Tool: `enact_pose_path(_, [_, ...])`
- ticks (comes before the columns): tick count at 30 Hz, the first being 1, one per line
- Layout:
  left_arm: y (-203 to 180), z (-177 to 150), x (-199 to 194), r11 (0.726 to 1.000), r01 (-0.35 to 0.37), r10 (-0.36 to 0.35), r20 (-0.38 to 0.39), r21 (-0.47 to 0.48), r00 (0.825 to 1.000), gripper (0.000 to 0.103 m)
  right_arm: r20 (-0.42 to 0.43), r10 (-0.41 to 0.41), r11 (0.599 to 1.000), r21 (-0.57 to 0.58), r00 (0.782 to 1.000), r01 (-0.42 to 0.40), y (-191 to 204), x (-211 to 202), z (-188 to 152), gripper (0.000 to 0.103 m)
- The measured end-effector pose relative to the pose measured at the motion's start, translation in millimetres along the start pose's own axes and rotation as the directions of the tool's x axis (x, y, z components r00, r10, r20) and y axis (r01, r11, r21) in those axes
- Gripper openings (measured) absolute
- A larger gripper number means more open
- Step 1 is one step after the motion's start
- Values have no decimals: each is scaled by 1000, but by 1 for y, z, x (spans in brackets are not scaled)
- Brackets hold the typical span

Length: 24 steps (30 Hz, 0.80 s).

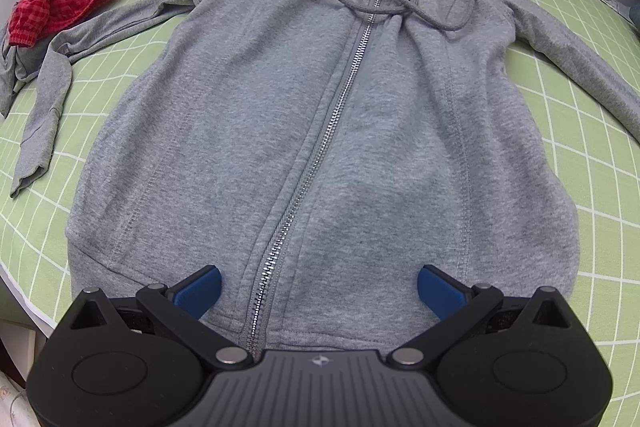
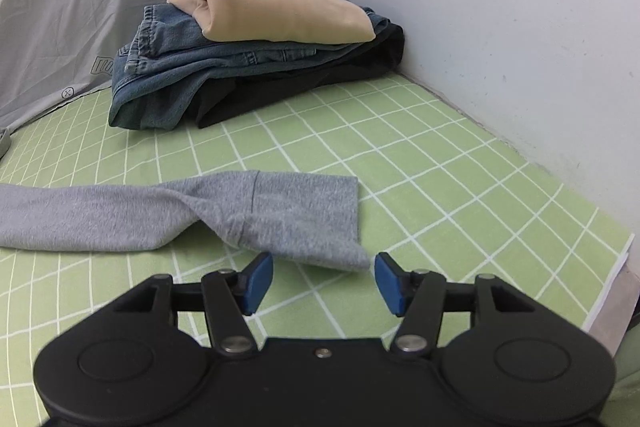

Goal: Fold clothes

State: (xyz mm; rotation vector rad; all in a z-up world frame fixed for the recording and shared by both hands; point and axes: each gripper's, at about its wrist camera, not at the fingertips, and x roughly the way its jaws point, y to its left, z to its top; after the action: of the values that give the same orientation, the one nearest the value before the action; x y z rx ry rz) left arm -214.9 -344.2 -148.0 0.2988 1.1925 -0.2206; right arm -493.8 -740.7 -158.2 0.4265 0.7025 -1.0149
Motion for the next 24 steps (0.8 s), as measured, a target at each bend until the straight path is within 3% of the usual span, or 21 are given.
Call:
enact_pose_path(5, [2, 2, 2, 1000, 2, -2, 7, -1, 1000, 103, -5, -47, 997, -57, 999, 47, 2, 9, -2, 58])
enact_pose_path(10, [4, 4, 4, 1000, 6, -6, 9, -2, 1000, 103, 16, -68, 997, -37, 998, 68, -4, 16, 10, 58])
enact_pose_path(12, [3, 4, 4, 1000, 5, -5, 8, -2, 1000, 103, 47, -59, 998, -34, 997, 61, -4, 17, 20, 64])
enact_pose_path(14, [2, 4, 4, 1000, 5, -5, 6, -2, 1000, 103, 84, -55, 997, -44, 995, 58, -1, 19, 31, 87])
enact_pose_path(20, [3, 5, 4, 1000, 9, -9, -4, -5, 1000, 103, 140, -11, 991, -133, 990, 30, 27, 52, 71, 98])
enact_pose_path(24, [5, 7, 5, 1000, 8, -8, -9, -4, 1000, 103, 104, -11, 982, -185, 994, 31, 50, 80, 84, 98])
